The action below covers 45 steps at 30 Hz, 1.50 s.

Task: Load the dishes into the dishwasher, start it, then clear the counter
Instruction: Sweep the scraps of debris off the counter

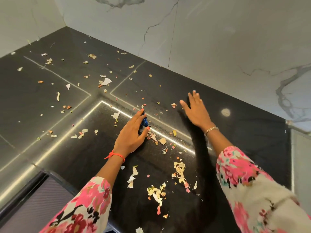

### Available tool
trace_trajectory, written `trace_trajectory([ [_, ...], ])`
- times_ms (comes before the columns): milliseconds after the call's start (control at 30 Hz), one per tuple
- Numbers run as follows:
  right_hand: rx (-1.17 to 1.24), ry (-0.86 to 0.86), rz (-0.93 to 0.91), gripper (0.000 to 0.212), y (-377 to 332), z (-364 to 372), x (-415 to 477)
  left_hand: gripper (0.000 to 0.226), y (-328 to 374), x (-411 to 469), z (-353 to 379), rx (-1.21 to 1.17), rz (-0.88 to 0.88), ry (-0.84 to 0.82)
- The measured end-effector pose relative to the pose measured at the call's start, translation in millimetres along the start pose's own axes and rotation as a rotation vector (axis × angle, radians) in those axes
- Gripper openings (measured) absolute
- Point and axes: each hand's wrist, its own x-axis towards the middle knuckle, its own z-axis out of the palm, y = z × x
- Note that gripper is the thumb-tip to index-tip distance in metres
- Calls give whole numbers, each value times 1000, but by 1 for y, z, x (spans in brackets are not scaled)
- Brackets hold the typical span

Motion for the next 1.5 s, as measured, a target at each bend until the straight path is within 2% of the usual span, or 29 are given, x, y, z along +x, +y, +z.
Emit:
trace_trajectory([
  [67,-159,-37,-4,74,1,6,10,53,0,0,0,1,0,-4],
  [167,-223,-63,-192,72,-25,28,2,50,1,1,-1,8,15,-1],
  [300,-152,-144,-435,63,-58,49,-40,47,3,1,-1,-2,34,-10],
  [400,16,-327,-489,55,-68,50,-79,44,3,0,-2,-60,39,-19],
  [467,236,-484,-370,49,-67,39,-99,42,4,1,-2,-87,39,-26],
  [500,354,-478,-286,47,-65,32,-111,41,5,0,-3,-106,41,-35],
  [533,465,-394,-202,47,-63,25,-124,38,6,-1,-4,-132,39,-42],
  [633,654,88,77,51,-46,10,-170,29,9,-5,-13,-225,43,-78],
  [667,616,182,167,53,-38,13,-188,28,10,-7,-16,-217,68,-109],
  [733,355,207,314,59,-31,28,-218,27,12,-12,-23,-171,141,-165],
  [800,80,208,345,68,-41,48,-234,28,12,-20,-31,-163,197,-166],
  [833,30,228,344,75,-54,57,-236,27,10,-27,-36,-169,215,-155],
  [900,39,261,370,83,-83,72,-228,27,1,-42,-48,-181,224,-124],
  [1033,107,258,390,74,-139,95,-190,28,-28,-74,-72,-154,196,-86],
  [1100,179,203,308,70,-162,97,-170,29,-43,-87,-80,-135,164,-78],
  [1167,390,166,222,63,-174,91,-160,31,-55,-97,-85,-111,145,-80],
  [1233,639,233,215,57,-175,80,-167,35,-66,-104,-87,-84,148,-89],
  [1267,676,294,235,56,-172,75,-176,38,-70,-107,-87,-66,152,-96],
  [1367,551,401,384,61,-157,75,-222,41,-80,-110,-83,0,168,-120],
  [1500,235,355,582,89,-163,108,-286,41,-83,-110,-79,42,175,-93],
])
